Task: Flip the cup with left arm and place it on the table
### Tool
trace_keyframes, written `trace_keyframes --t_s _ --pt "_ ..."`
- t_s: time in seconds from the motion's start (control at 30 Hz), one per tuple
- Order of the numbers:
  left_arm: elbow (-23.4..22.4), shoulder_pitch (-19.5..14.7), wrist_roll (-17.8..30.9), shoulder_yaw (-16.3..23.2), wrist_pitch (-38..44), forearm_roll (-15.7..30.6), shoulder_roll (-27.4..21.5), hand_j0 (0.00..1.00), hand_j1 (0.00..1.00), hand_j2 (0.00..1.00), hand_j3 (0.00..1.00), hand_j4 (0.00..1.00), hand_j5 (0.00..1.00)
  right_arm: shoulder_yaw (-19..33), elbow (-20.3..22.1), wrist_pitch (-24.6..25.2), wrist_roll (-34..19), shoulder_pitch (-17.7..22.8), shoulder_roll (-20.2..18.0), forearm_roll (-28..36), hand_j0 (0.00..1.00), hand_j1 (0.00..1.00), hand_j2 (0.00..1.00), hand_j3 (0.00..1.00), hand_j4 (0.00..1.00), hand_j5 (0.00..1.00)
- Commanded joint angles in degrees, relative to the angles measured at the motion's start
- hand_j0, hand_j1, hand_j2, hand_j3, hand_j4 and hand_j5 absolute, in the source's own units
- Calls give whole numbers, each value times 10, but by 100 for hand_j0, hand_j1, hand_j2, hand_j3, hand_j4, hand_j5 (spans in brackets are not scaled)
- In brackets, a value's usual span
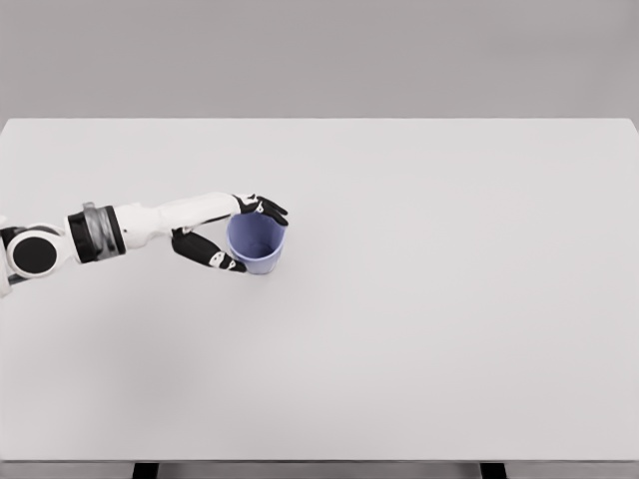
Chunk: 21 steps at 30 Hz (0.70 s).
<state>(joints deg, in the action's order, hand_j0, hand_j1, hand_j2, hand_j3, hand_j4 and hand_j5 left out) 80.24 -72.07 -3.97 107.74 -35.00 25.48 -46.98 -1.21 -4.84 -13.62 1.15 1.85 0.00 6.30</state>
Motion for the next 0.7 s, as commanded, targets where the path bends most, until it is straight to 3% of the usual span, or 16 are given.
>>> trace_keyframes --t_s 0.0,0.07,0.67 --pt "0 0 0 0 0 1 0 94 94 94 94 94 94 0 0 0 0 0 0 0 100 100 100 100 100 100" --pt "-1 -5 1 0 0 0 0 100 100 100 100 100 100 1 0 0 0 0 0 0 100 100 100 100 100 100" --pt "-3 -32 2 -2 0 -5 -13 100 100 100 100 100 100 0 0 0 0 0 0 0 100 100 100 100 100 100"
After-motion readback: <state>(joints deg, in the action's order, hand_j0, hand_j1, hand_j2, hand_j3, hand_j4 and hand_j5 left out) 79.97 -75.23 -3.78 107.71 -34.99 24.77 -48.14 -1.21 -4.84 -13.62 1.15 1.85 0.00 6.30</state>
